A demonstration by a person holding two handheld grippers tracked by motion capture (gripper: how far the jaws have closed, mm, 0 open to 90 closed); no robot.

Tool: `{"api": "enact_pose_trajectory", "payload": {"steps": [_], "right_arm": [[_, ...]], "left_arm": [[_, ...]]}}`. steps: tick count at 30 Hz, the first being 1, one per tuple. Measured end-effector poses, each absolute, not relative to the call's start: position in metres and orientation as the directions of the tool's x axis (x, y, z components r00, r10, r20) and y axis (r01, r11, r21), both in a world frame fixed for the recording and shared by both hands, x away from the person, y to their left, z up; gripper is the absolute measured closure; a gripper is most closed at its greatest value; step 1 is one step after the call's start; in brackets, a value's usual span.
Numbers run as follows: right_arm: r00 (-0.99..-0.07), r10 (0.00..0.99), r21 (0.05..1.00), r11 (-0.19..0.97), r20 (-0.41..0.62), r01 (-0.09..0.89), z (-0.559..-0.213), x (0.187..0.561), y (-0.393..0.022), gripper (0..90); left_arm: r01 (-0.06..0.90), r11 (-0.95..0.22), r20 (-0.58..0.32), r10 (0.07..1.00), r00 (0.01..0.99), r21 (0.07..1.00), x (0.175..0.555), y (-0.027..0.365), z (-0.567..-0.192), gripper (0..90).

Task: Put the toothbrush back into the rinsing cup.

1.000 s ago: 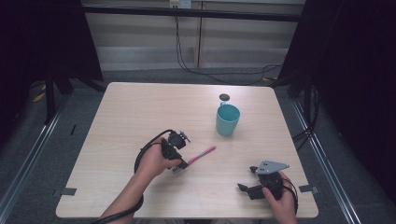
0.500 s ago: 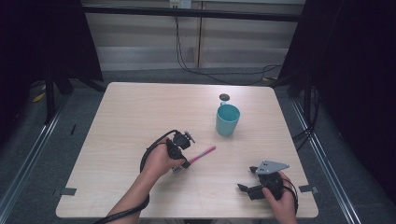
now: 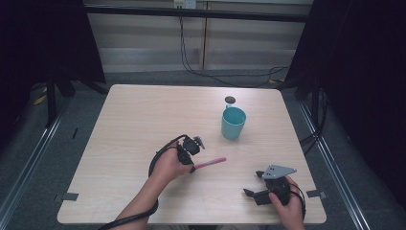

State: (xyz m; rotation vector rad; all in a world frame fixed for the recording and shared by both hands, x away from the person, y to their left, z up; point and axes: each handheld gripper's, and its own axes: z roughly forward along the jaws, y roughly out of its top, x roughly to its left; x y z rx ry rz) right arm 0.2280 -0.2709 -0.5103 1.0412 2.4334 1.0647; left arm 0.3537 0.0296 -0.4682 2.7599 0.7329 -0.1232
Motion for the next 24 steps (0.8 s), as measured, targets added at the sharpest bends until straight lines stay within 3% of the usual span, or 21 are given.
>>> {"api": "enact_pose_trajectory", "payload": {"steps": [24], "right_arm": [[-0.697, 0.716, 0.725, 0.467, 0.027, 0.507, -0.51, 0.229, -0.271, 14.1]], "left_arm": [[0.483, -0.82, -0.163, 0.455, 0.876, 0.308, 0.351, 0.055, -0.445, 82.6]]}}
